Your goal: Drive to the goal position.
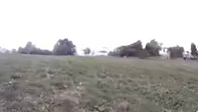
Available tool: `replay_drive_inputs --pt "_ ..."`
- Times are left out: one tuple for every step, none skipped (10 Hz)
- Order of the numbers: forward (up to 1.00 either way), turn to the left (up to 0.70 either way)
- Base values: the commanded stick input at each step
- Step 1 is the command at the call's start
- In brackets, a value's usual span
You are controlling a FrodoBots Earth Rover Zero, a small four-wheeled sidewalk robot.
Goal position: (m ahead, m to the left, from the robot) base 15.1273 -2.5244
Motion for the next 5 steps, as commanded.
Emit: replay_drive_inputs --pt "0.5 0.0" --pt "0.5 0.0" --pt "0.5 -0.46" --pt "0.5 -0.48" --pt "0.5 -0.5"
